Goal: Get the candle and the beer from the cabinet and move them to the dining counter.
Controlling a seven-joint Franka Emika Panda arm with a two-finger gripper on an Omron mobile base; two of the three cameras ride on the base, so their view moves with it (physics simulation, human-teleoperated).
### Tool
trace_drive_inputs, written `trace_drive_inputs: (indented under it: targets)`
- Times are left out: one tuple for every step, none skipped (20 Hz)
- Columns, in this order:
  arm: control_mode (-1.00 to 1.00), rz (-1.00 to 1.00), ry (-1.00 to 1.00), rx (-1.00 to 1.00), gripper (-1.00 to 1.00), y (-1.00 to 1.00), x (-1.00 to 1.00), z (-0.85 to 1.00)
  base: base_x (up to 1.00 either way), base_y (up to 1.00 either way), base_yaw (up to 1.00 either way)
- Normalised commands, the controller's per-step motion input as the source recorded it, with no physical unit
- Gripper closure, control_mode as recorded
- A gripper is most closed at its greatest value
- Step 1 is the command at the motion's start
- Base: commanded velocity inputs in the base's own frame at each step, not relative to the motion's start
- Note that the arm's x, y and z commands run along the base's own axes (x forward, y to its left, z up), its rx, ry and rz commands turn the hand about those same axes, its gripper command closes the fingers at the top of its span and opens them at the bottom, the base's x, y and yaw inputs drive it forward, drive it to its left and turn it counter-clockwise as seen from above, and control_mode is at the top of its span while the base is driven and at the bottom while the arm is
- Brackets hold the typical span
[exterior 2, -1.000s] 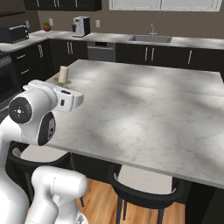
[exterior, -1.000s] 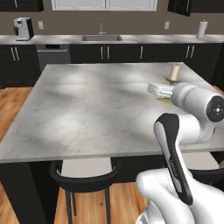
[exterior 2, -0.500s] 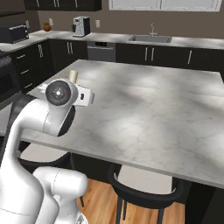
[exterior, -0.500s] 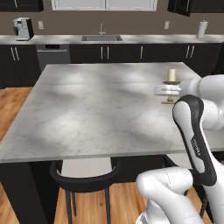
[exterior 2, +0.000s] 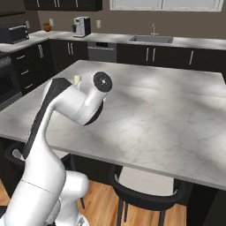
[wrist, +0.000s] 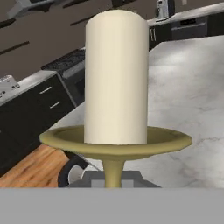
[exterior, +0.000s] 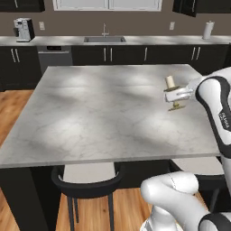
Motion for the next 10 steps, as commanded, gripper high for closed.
trace_drive_inputs:
  targets:
    - [-1.00, 0.45, 0.00, 0.04, 1.00, 0.00, 0.09, -0.43, 0.00, 0.00, 0.00]
    - [-1.00, 0.45, 0.00, 0.01, 1.00, 0.00, 0.07, -0.44, 0.00, 0.00, 0.00]
    - [-1.00, 0.45, 0.00, 0.00, 1.00, 0.00, 0.09, -0.43, 0.00, 0.00, 0.00]
    - [-1.00, 0.40, -0.07, 0.00, 1.00, 0.03, 0.09, -0.43, 0.00, 0.00, 0.00]
    - [-1.00, 0.35, -0.13, 0.01, 1.00, 0.04, 0.11, -0.44, 0.00, 0.00, 0.00]
    - [-1.00, 0.31, -0.16, 0.02, 1.00, 0.05, 0.11, -0.44, 0.00, 0.00, 0.00]
    - [-1.00, 0.27, -0.20, 0.03, 1.00, 0.06, 0.10, -0.44, 0.00, 0.00, 0.00]
    - [-1.00, 0.23, -0.17, 0.06, 1.00, 0.02, 0.13, -0.39, 0.00, 0.00, 0.00]
    - [-1.00, 0.22, -0.11, 0.10, 1.00, 0.00, 0.17, -0.35, 0.00, 0.00, 0.00]
    - [-1.00, 0.20, -0.01, 0.12, 1.00, 0.00, 0.25, -0.30, 0.00, 0.00, 0.00]
